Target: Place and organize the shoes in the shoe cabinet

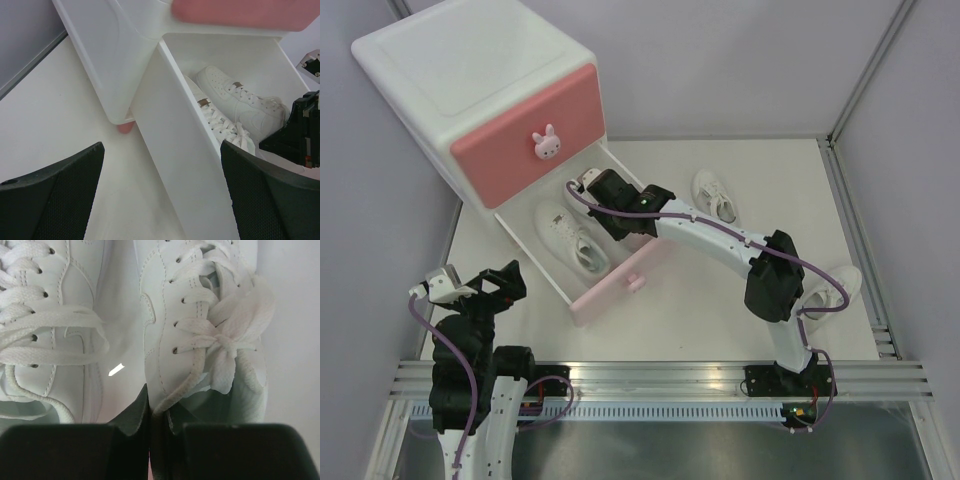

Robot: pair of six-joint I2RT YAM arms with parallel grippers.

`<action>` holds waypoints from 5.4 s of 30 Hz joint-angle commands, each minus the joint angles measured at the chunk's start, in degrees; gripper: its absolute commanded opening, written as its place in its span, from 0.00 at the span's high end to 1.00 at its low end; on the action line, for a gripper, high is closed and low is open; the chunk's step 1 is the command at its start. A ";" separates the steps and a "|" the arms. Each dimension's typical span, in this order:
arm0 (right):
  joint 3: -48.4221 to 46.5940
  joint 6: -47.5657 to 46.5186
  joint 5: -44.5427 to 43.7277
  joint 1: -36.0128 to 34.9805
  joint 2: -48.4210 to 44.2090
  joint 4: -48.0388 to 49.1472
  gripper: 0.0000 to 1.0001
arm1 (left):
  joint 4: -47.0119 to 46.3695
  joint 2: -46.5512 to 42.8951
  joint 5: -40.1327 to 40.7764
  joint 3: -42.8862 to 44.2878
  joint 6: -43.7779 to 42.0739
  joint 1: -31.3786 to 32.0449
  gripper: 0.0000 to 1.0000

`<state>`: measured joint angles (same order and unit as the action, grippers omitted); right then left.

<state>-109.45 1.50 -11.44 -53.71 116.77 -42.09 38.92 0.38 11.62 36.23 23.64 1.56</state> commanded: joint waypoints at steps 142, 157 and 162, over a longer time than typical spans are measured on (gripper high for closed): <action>75.62 20.04 -9.04 -13.52 -45.50 65.72 0.04 | -1.47 -4.16 0.77 -0.02 -1.58 -1.47 0.00; 71.48 18.10 -8.60 -13.52 -41.01 65.82 0.47 | -1.30 -4.34 0.86 0.07 -1.49 -1.39 0.00; 70.25 17.49 -7.98 -13.52 -42.41 63.01 0.76 | -1.39 -4.34 0.86 0.16 -1.49 -1.47 0.00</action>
<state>-35.90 19.75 -19.22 -67.20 75.61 20.23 38.92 0.38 11.92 36.16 23.64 0.43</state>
